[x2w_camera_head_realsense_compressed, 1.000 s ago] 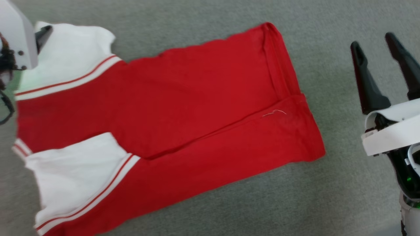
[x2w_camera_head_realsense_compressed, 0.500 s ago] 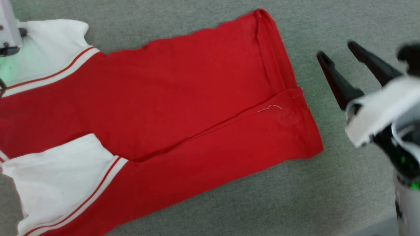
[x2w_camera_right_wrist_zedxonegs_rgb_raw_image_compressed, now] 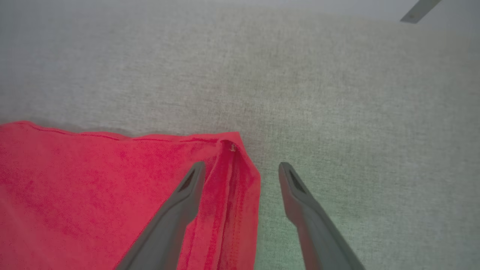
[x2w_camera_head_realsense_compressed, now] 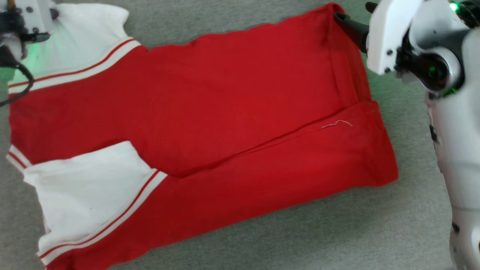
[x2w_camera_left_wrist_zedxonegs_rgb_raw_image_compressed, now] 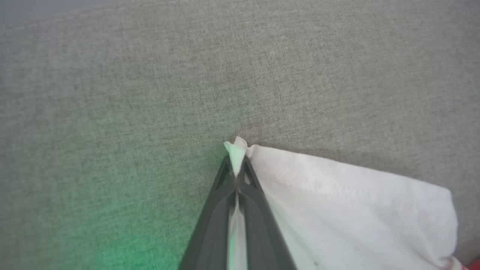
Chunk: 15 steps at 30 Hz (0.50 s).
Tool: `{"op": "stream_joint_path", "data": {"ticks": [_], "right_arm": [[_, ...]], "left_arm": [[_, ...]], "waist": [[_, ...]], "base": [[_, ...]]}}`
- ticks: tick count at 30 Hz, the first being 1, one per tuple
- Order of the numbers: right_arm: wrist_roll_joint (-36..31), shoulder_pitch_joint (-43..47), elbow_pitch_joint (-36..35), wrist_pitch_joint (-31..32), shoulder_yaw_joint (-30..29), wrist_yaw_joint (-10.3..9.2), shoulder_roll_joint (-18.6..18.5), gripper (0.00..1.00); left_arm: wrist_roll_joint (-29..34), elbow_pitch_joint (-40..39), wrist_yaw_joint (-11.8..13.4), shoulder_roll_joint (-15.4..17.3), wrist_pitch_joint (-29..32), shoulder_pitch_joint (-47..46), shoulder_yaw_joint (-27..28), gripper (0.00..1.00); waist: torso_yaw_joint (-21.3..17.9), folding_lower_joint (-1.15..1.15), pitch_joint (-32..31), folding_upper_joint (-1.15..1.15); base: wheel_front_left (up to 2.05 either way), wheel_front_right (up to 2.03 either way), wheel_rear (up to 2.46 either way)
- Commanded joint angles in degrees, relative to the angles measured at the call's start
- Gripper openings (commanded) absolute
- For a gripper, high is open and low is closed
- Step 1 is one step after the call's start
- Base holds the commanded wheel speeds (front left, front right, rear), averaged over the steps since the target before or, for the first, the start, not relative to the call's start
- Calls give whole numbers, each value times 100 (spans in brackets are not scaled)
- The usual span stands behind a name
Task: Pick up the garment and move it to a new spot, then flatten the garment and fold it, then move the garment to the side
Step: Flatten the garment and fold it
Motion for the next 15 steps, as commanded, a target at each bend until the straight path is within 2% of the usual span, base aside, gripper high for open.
{"op": "stream_joint_path", "data": {"ticks": [1, 8, 9, 10, 11, 13, 15], "right_arm": [[-43, -165, 270, 11, 41, -5, 22, 100], [131, -723, 1919, 340, 329, -5, 168, 100], [181, -740, 2124, 429, 387, -5, 185, 58], [195, -752, 2298, 540, 479, -5, 202, 9], [201, -748, 2459, 695, 603, -4, 181, 0], [285, -775, 2633, 781, 742, -4, 113, 0], [322, -935, 2653, 529, 771, -5, 39, 0]], "left_arm": [[-30, 108, -94, -442, 54, 505, -171, 0], [-53, 237, -150, -610, -60, 454, -187, 0], [-58, 255, -162, -627, -75, 450, -185, 0], [-63, 269, -173, -647, -101, 446, -181, 0], [-63, 283, -180, -662, -121, 448, -181, 0], [-68, 321, -200, -676, -151, 452, -188, 0], [-67, 330, -204, -699, -245, 416, -184, 0]], "waist": [[104, 0, 68, 0], [250, 0, 124, 0], [264, 0, 126, 0], [276, 0, 128, 0], [288, 0, 129, 0], [305, 0, 129, 0], [329, 0, 134, 0]], "base": [[0, 0, 0], [0, 0, 0], [0, 0, 0], [0, 0, 0], [0, 0, 0], [0, 0, 0], [0, 0, 0]]}}
